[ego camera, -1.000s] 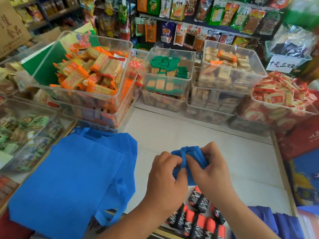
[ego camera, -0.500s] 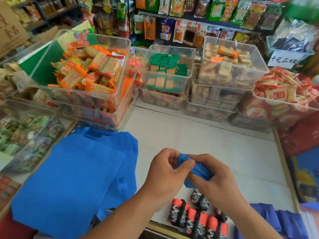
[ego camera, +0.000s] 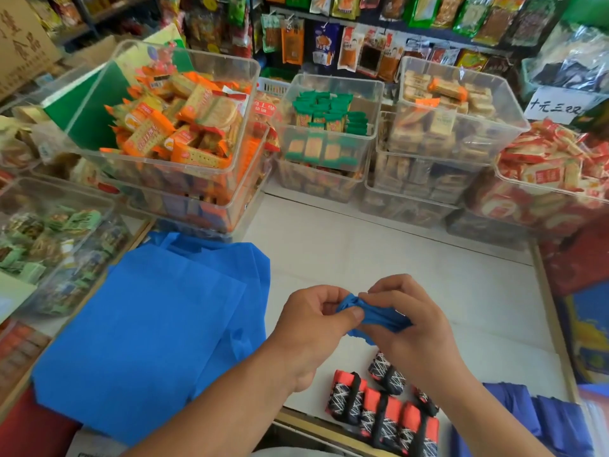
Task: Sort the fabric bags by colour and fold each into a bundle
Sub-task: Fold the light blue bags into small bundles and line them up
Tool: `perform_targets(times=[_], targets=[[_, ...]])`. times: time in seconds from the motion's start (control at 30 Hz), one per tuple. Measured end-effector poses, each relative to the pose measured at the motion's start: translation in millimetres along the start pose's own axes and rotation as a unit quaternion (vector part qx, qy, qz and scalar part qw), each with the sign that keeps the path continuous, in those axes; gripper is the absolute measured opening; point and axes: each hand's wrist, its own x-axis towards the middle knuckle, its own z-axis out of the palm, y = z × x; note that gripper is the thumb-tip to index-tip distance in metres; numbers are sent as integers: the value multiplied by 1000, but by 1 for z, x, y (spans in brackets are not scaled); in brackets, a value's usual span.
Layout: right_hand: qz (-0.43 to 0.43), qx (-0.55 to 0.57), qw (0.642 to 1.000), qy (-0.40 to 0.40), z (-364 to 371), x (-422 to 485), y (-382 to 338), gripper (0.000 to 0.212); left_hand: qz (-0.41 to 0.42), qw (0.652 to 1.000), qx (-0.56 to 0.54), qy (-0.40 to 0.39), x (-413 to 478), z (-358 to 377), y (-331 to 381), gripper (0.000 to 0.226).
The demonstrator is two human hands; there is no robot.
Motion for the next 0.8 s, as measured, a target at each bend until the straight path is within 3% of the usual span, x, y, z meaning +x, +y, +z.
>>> perform_targets(times=[0.1, 0.17, 0.27, 0.4, 0.53, 0.63, 0.8], targets=[[51, 6, 997, 58, 3, 2, -7, 42, 63, 996, 49, 39, 2, -2, -1, 13], [30, 7, 997, 65, 8, 3, -7, 37, 78, 994, 55, 46, 3, -3, 2, 12], [-42, -17, 998, 47, 16, 2, -3, 34, 45, 998, 15, 43, 3, -7, 8, 12], [-66, -13, 998, 15, 12, 6, -2, 34, -16, 999, -36, -21, 2, -16, 19, 18], [-91, -26, 995, -18, 13, 7, -1, 34, -14, 997, -62, -48, -4, -17, 22, 17], [-78, -7, 996, -34, 13, 7, -2, 36, 5, 999, -51, -4, -4, -14, 13, 9], [-22, 62, 998, 2, 12, 6, -4, 24, 51, 998, -16, -17, -3, -12, 10, 24]])
